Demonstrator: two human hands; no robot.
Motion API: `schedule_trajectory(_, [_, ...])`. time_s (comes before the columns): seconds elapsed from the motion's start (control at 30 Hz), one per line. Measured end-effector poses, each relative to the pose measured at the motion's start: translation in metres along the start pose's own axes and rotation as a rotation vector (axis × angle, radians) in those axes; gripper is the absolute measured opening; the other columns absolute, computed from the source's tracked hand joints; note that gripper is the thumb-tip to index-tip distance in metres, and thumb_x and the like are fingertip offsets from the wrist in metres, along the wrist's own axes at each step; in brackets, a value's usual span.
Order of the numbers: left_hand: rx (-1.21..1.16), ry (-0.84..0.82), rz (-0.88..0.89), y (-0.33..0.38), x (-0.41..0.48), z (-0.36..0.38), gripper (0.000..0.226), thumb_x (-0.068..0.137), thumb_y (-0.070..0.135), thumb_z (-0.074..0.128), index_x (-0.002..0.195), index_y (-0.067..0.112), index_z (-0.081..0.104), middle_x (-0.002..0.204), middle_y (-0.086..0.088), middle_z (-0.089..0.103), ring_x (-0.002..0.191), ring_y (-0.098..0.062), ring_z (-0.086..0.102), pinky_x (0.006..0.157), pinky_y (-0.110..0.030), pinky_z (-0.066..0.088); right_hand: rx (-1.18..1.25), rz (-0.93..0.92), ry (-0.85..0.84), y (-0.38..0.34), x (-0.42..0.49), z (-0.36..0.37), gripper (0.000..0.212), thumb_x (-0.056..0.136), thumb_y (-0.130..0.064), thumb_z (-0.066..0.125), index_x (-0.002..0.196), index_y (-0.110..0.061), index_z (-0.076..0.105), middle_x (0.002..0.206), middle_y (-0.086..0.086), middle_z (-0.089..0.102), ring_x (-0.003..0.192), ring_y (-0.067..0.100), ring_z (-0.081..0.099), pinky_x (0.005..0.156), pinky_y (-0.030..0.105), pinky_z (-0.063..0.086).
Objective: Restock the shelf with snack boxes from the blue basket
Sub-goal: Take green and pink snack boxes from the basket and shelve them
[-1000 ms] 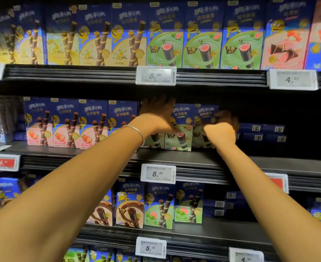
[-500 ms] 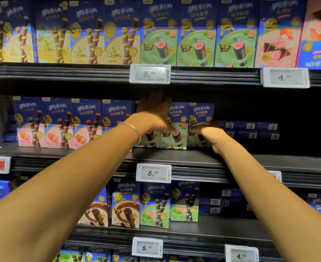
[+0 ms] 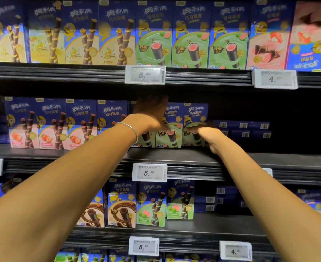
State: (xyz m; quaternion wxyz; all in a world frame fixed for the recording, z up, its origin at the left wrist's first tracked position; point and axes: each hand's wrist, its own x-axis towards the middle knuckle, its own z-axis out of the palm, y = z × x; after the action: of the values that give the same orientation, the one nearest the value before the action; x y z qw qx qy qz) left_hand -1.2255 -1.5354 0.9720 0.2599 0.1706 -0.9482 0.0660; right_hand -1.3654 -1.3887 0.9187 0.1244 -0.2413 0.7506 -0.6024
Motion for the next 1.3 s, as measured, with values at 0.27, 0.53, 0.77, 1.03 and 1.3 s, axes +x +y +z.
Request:
schedule_trajectory(0.27, [-0.096, 0.165, 0.046, 0.000, -0.016, -0.005, 0.111, 0.086, 0.068, 0.074, 0.167, 0.024, 0.013, 0.170, -0.014, 0.027, 0.153, -0.041, 0.031, 0.125, -0.053, 0.032, 0.172, -0.040, 0.200, -0.001, -0.010, -0.004, 0.021, 0.092, -0.017, 0.060, 0.112, -0.011, 0.062, 0.121, 0.007, 0.064, 0.099, 0.021, 0.056, 0.074, 0.029, 0.046])
schedule_trajectory(0.53, [-0.772, 0.351, -0.023, 0.010, -0.102, 0.000, 0.060, 0.096, 0.057, 0.069, 0.140, 0.019, 0.051, 0.122, 0.017, 0.059, 0.111, 0.003, 0.056, 0.089, -0.008, 0.043, 0.209, -0.313, 0.166, 0.004, -0.095, -0.003, 0.081, 0.075, -0.050, 0.074, 0.144, -0.018, 0.045, 0.140, -0.004, 0.058, 0.124, 0.011, 0.057, 0.104, 0.041, 0.047])
schedule_trajectory(0.77, [-1.196, 0.704, 0.033, 0.038, -0.249, 0.081, 0.029, 0.105, 0.036, 0.063, 0.129, 0.020, 0.058, 0.127, -0.007, 0.066, 0.121, -0.027, 0.064, 0.101, -0.040, 0.050, 0.425, -0.403, 0.106, 0.088, -0.200, 0.015, 0.031, 0.094, -0.030, 0.062, 0.120, -0.014, 0.062, 0.110, 0.009, 0.074, 0.100, 0.026, 0.073, 0.076, 0.035, 0.060])
schedule_trajectory(1.03, [-1.328, -0.217, -0.577, 0.107, -0.485, 0.274, 0.024, 0.102, 0.032, 0.063, 0.115, 0.013, 0.068, 0.112, 0.008, 0.070, 0.102, -0.013, 0.068, 0.087, -0.027, 0.054, 0.190, 0.260, 0.037, 0.326, -0.324, 0.064, 0.009, 0.094, -0.013, 0.067, 0.102, -0.009, 0.068, 0.086, 0.008, 0.073, 0.075, 0.017, 0.071, 0.062, 0.026, 0.057])
schedule_trajectory(1.3, [-1.186, -0.812, -1.232, 0.140, -0.651, 0.441, 0.014, 0.113, 0.029, 0.047, 0.110, 0.026, 0.060, 0.118, -0.009, 0.064, 0.110, -0.029, 0.058, 0.099, -0.045, 0.053, -0.140, 0.713, -0.281, 0.567, -0.426, 0.092, 0.020, 0.098, -0.005, 0.060, 0.085, -0.020, 0.060, 0.080, -0.003, 0.059, 0.077, 0.014, 0.053, 0.072, 0.029, 0.044])
